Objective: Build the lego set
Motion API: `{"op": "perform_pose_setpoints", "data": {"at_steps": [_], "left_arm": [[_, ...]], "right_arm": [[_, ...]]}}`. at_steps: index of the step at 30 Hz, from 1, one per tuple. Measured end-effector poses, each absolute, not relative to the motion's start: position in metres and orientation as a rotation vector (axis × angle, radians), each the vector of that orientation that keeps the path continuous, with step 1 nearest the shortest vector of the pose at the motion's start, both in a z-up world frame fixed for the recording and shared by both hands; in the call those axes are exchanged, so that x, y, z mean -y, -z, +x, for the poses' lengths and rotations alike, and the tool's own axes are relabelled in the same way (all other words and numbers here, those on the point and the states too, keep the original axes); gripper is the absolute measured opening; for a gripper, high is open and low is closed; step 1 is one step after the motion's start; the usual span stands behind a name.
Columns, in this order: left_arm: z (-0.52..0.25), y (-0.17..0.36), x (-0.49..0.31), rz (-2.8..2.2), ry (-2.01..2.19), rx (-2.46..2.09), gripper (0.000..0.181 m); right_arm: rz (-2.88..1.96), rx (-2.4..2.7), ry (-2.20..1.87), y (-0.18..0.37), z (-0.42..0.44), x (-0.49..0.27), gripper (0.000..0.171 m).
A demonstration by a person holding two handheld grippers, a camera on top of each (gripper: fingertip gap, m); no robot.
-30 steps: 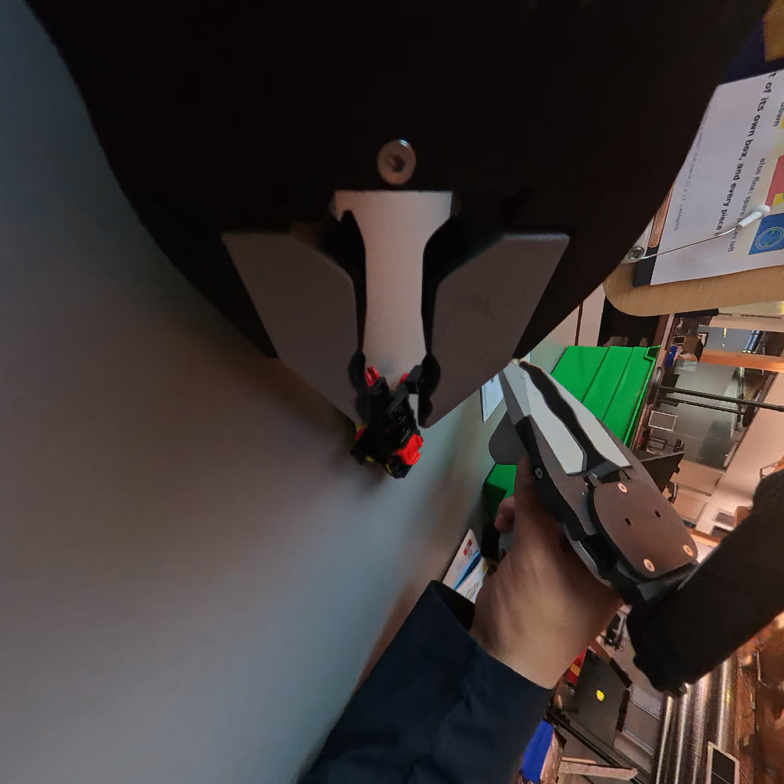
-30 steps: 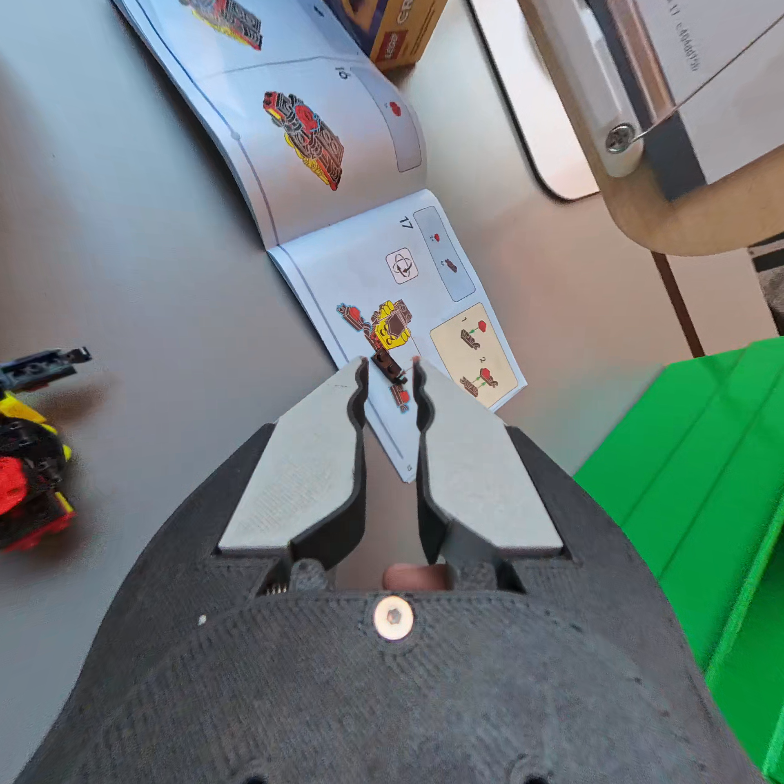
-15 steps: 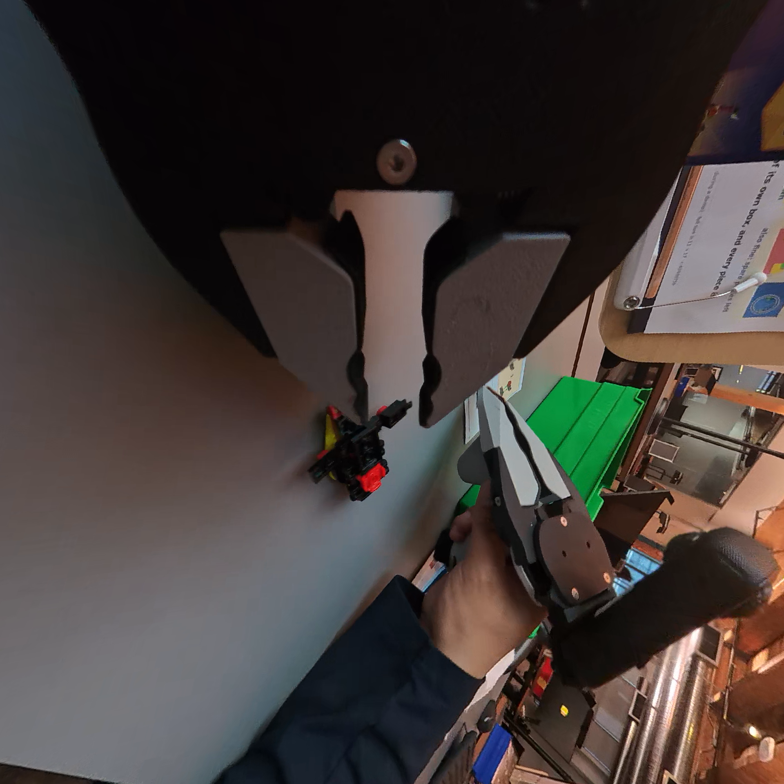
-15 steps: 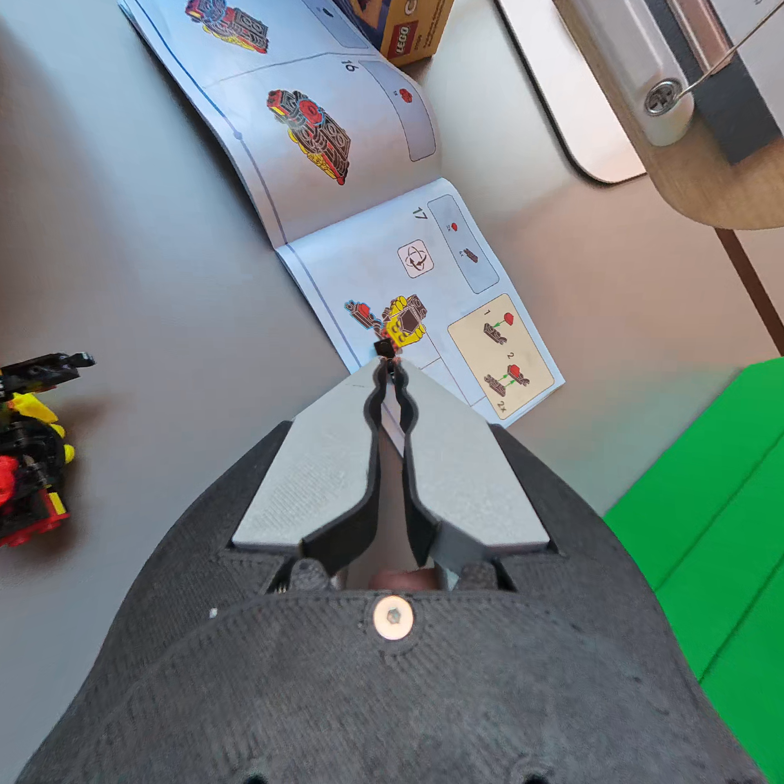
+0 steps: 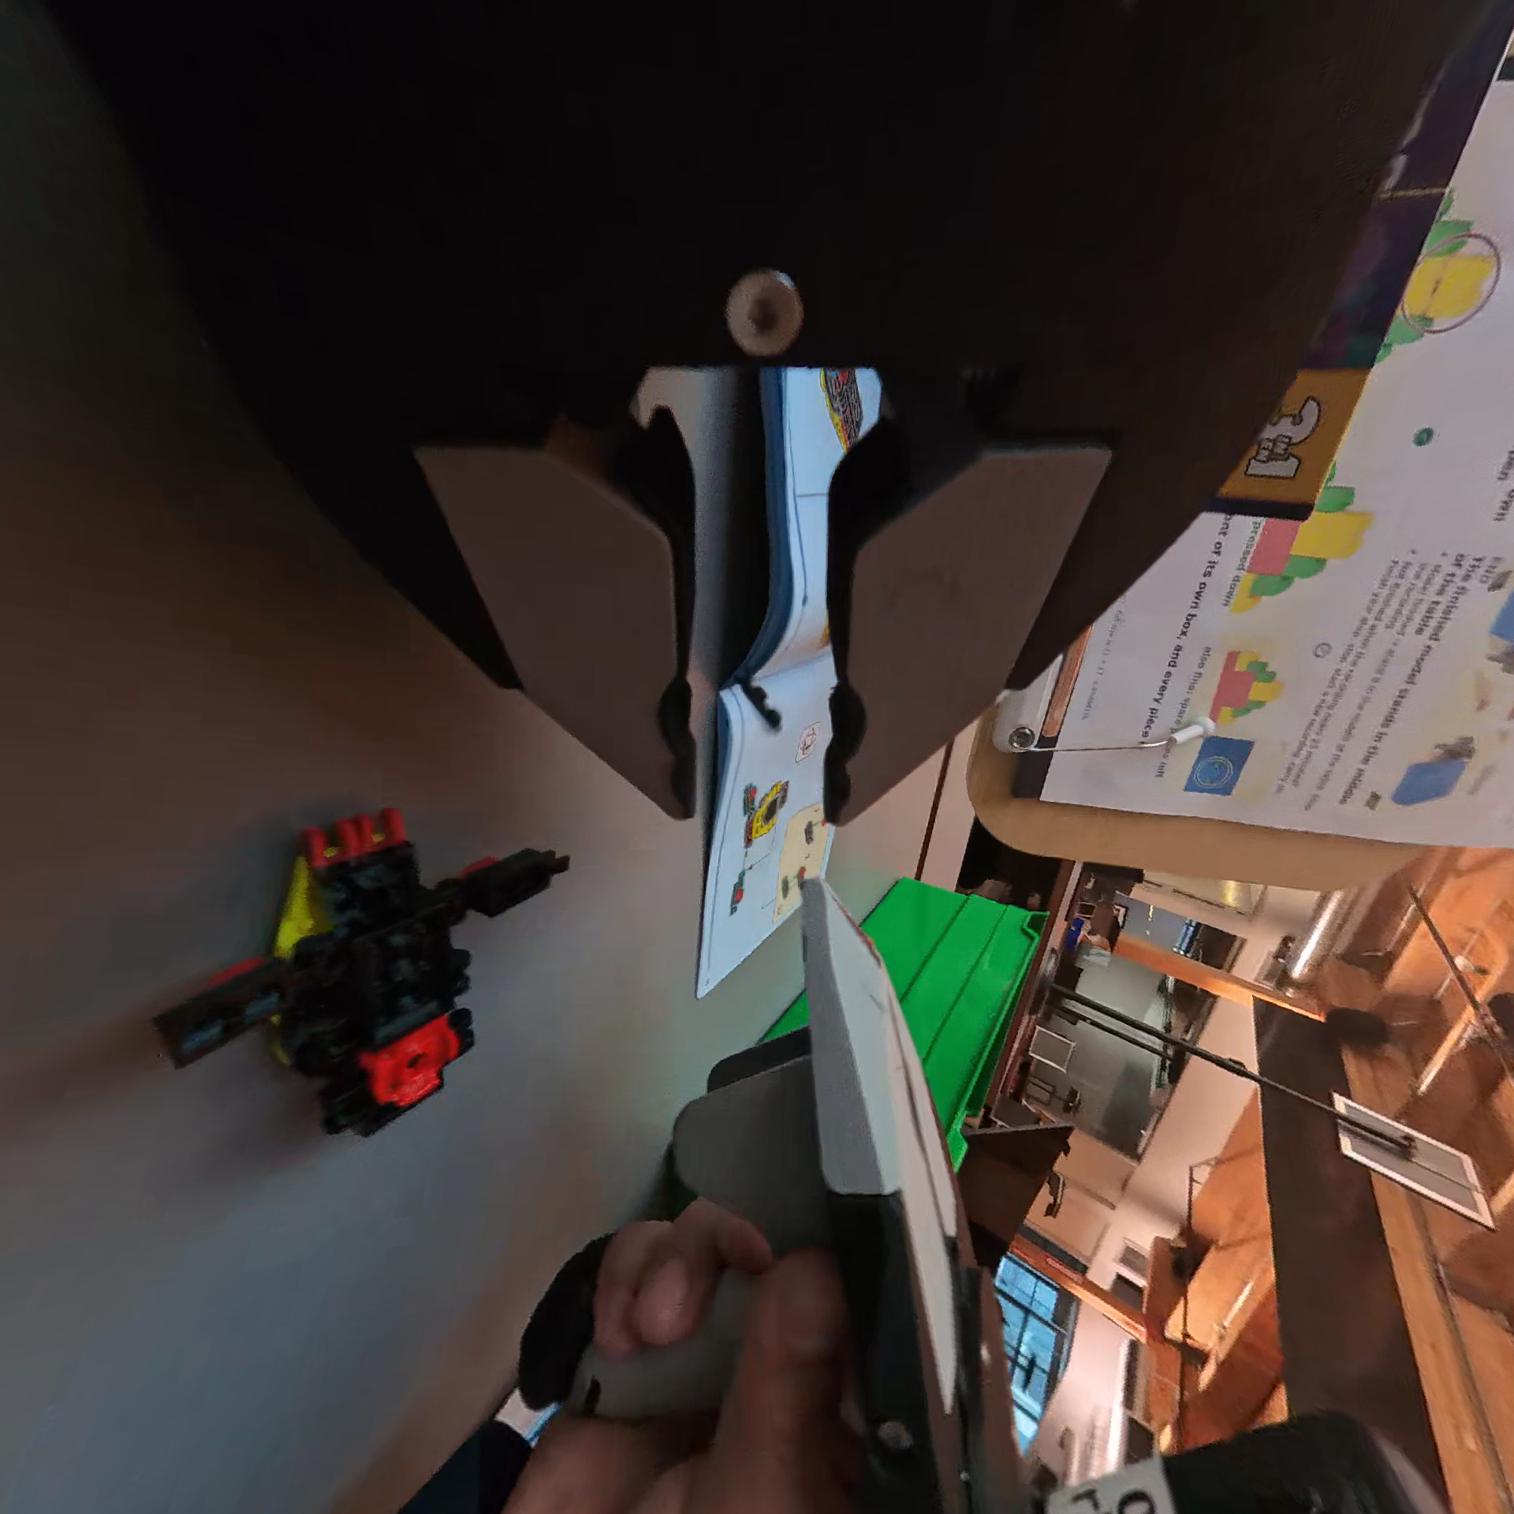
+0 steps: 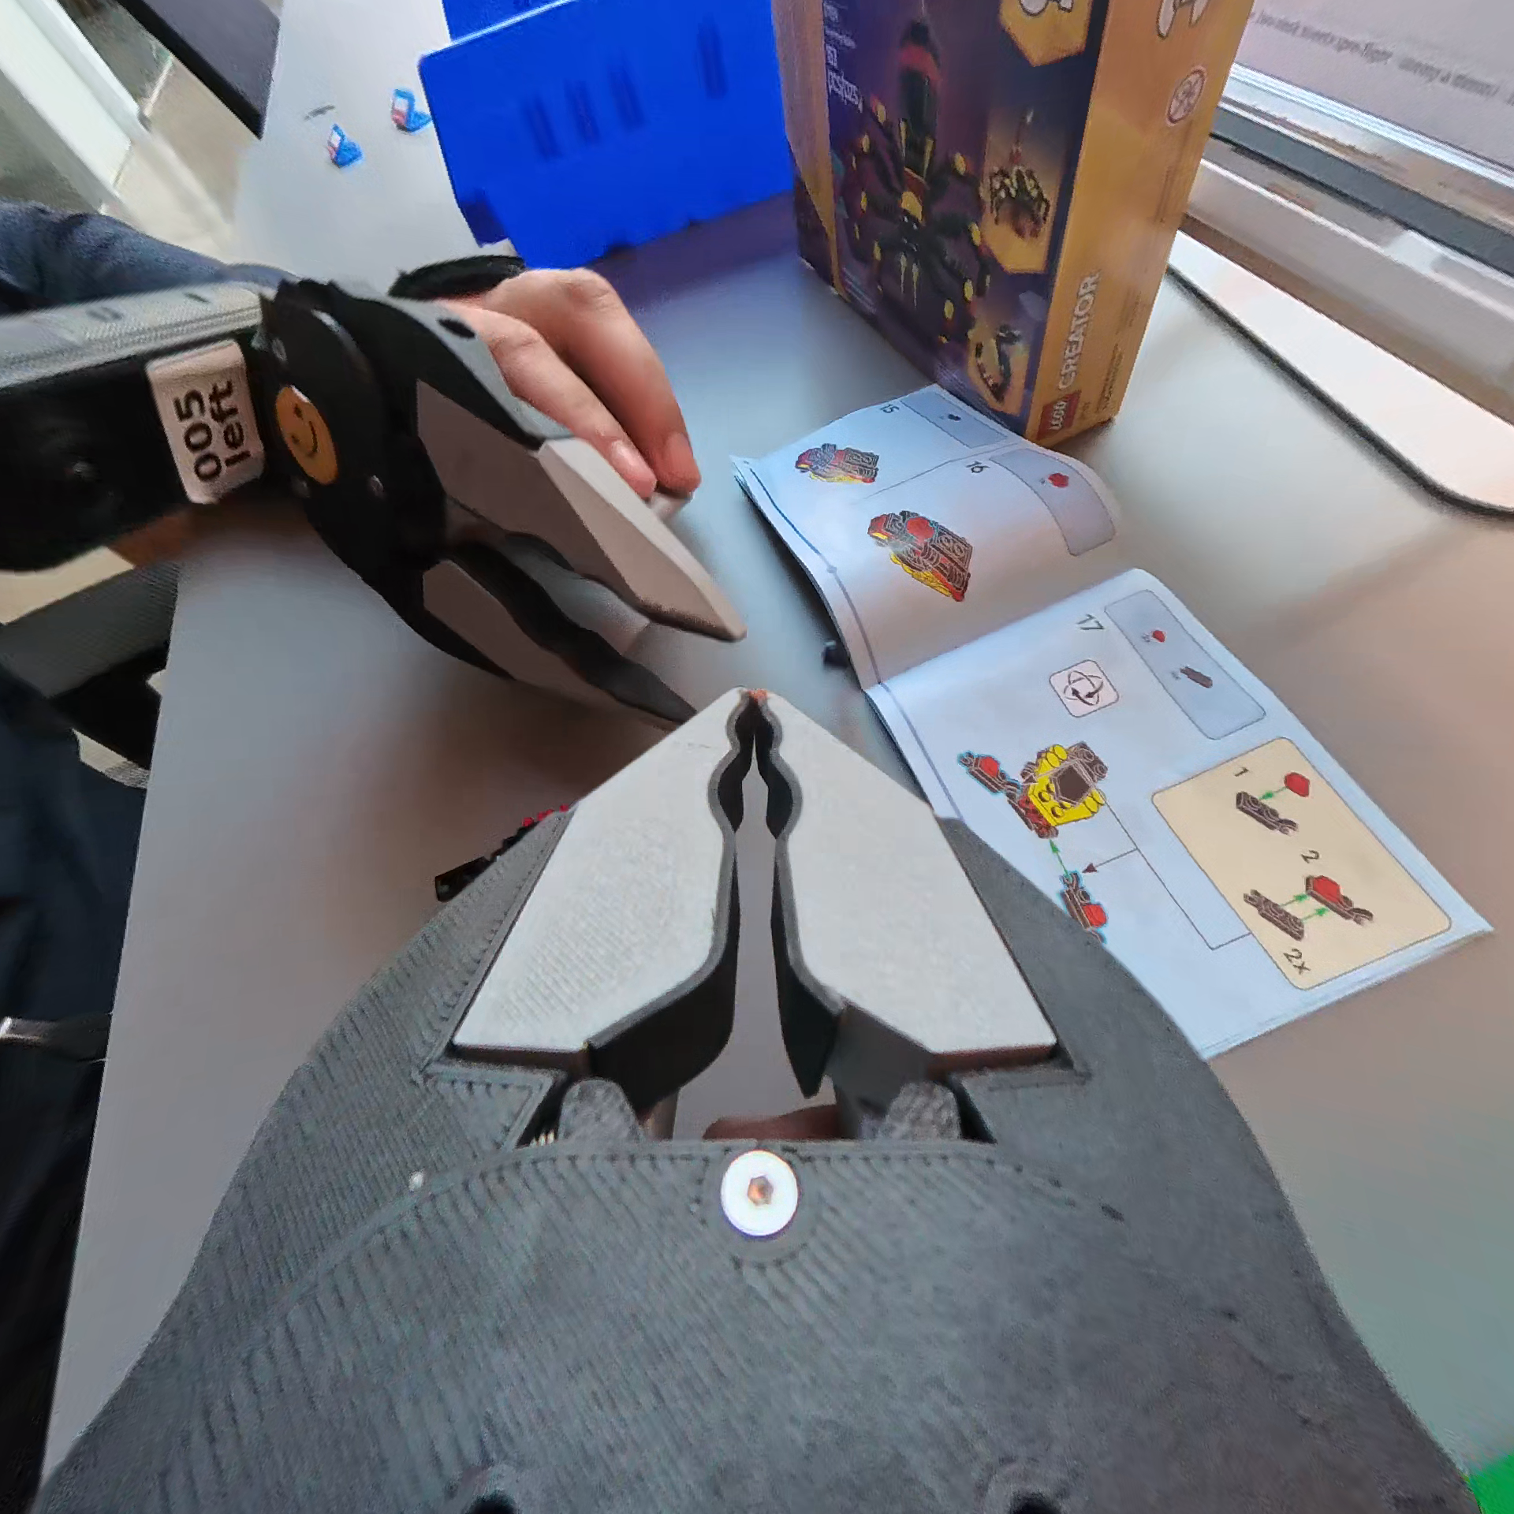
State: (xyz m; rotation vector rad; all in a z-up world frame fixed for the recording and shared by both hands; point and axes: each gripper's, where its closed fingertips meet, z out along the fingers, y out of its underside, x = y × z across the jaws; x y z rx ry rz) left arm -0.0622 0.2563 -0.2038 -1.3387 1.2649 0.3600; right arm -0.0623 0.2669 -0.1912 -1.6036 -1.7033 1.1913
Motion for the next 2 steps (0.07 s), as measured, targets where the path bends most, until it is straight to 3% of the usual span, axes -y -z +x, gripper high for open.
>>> {"op": "perform_pose_setpoints", "data": {"at_steps": [1,2], "left_arm": [[-0.0628,0.2095,-0.2576,-1.349,-0.388,-1.289,0.029],[-0.0651,0.2152,-0.2588,-1.363,-0.411,-1.312,0.029]], "right_arm": [[-1.623,1.705,-1.16,0.1949,-0.062,-0.27,0.0],[-1.649,1.71,-1.084,0.2021,-0.0604,-0.2772,0.0]]}}
